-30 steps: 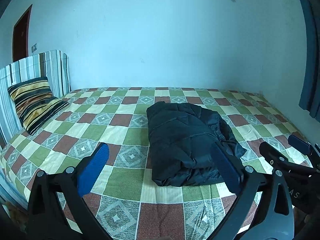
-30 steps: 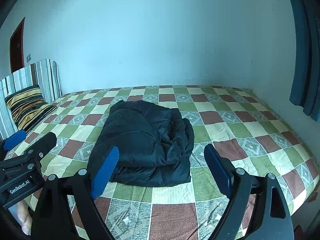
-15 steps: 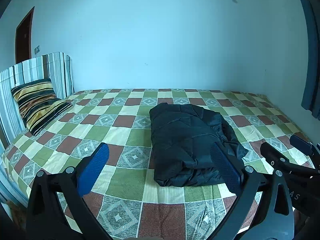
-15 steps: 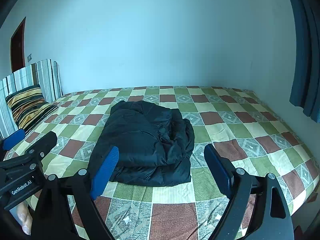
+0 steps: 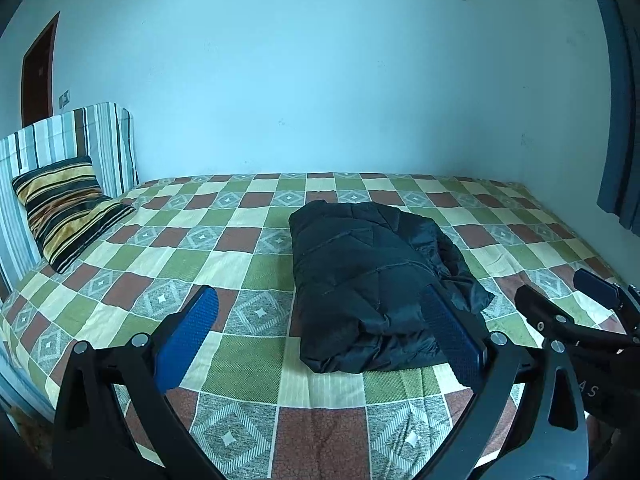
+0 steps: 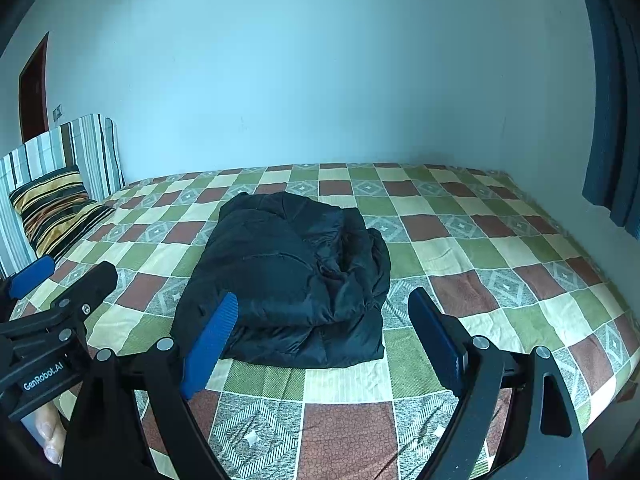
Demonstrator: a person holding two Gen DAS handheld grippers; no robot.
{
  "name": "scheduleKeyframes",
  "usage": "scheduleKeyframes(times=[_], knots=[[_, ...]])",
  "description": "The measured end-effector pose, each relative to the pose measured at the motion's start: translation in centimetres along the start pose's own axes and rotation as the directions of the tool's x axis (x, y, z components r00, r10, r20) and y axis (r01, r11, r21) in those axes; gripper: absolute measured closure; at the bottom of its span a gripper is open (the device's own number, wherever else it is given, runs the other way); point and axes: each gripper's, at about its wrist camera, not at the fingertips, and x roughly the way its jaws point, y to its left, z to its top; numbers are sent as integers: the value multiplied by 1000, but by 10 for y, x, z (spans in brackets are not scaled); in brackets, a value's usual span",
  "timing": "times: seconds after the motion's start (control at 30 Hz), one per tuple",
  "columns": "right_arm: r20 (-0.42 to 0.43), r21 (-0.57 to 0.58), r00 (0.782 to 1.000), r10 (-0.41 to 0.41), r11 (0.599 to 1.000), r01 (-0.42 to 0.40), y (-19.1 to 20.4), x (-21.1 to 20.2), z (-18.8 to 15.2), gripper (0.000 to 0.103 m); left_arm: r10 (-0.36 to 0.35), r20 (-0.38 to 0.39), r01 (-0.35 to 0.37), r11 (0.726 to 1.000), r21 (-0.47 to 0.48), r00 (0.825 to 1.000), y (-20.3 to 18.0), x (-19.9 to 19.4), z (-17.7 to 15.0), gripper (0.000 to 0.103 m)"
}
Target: Fold large clothes
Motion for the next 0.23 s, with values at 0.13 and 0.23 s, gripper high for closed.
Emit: scheduleKeyframes(times=[0.13, 0.23], knots=[[-12, 14, 1000, -16, 1000, 16, -9, 9, -2, 17, 5, -56, -7, 999, -31, 998, 13, 21, -2, 2], [-45, 48, 998, -38, 998, 40, -26, 24, -4, 17, 18, -129, -30, 996, -89, 991, 36, 51, -9, 2]])
